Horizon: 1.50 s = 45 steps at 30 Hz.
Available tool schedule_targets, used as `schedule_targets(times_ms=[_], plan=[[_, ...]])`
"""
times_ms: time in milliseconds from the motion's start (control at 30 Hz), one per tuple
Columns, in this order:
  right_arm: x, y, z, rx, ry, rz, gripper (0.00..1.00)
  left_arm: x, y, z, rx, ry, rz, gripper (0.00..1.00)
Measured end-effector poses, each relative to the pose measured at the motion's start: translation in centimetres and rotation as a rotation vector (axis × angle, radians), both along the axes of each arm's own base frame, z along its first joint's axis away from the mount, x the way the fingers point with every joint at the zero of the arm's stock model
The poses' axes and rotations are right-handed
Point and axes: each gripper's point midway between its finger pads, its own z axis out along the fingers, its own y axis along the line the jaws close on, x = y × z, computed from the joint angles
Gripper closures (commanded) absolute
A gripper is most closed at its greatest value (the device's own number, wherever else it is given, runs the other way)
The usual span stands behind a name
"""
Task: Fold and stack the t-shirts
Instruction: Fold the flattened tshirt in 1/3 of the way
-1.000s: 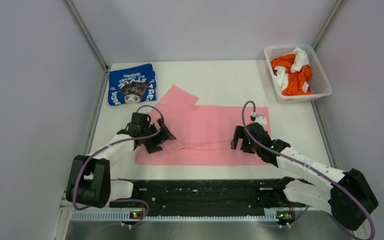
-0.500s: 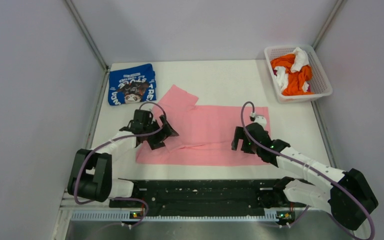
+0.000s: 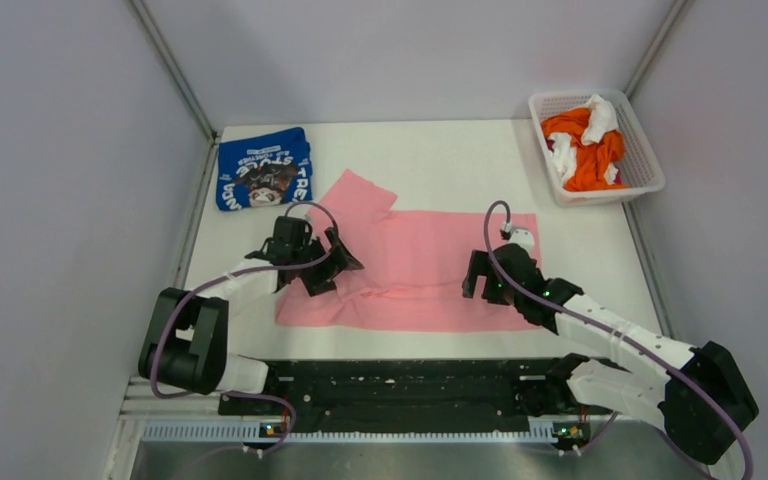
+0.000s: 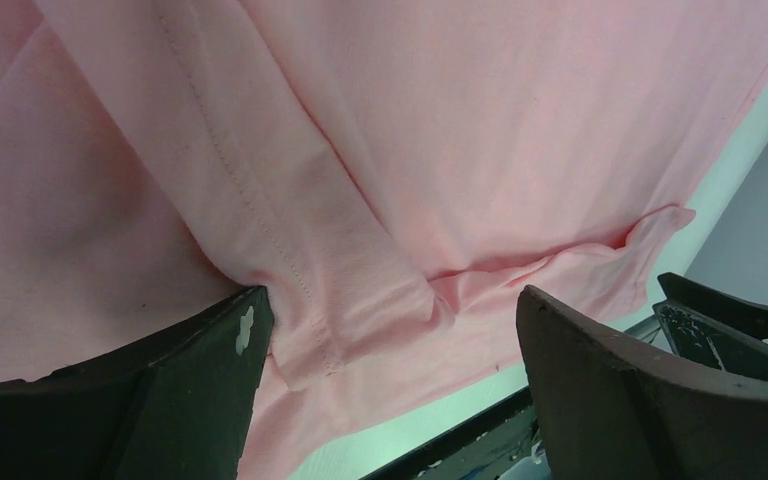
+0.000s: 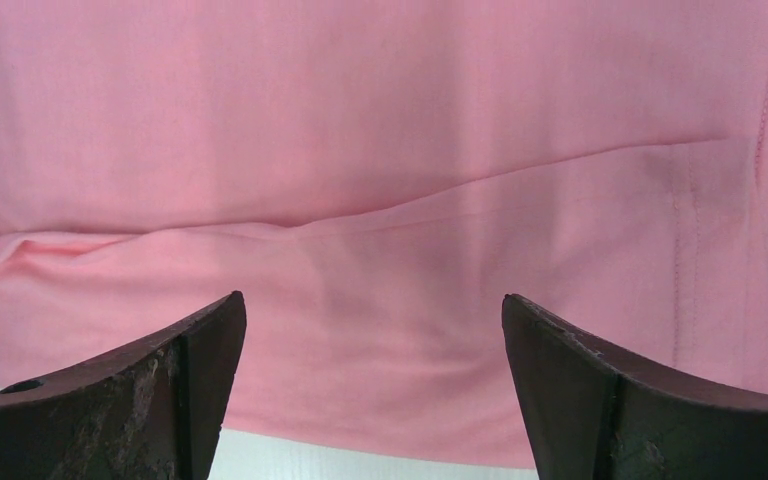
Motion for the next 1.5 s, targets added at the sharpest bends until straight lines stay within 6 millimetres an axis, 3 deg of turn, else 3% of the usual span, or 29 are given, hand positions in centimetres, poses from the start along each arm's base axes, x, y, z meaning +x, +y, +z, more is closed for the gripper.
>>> schedule_targets(times_ms=[267, 400, 500, 667, 900, 933, 1033, 1233, 1500], plan=[[0.1, -0.2, 0.2, -0.004, -0.010, -0.008, 0.03, 1.6, -0.8, 1.0, -0.011, -0.037, -0.008, 0.09], [0.2, -0.3, 0.2, -0.011, -0.013, -0.010, 0.03, 2.4, -1.0, 0.4, -0.009, -0.027, -0.010, 0.15], [0.2, -0.4, 0.2, -0.018, -0.016, -0.011, 0.03, 2.3, -1.2, -0.3, -0.014, -0.001, -0.017, 0.28], [0.4, -0.6, 0.2, -0.028, -0.023, -0.020, 0.02, 2.1, -1.7, -0.5, -0.003, 0.008, -0.042, 0.63], [0.5, -0.9, 0.2, -0.040, -0.030, -0.026, 0.02, 1.4, -1.4, -1.2, 0.041, 0.035, -0.043, 0.71], [0.5, -0.9, 0.2, -0.042, -0.031, -0.026, 0.02, 1.4, -1.3, -1.2, 0.048, 0.039, -0.041, 0.84], [0.5, -1.0, 0.2, -0.047, -0.033, -0.028, 0.02, 1.8, -1.4, -1.0, 0.058, 0.037, -0.045, 1.00], [0.5, -1.3, 0.5, -0.056, -0.043, -0.030, 0.02, 3.0, -2.9, -0.8, 0.063, 0.028, -0.083, 1.00], [0.6, -1.6, 1.1, -0.056, -0.065, -0.039, 0.02, 2.9, -3.4, -0.5, 0.083, 0.024, -0.109, 1.00]])
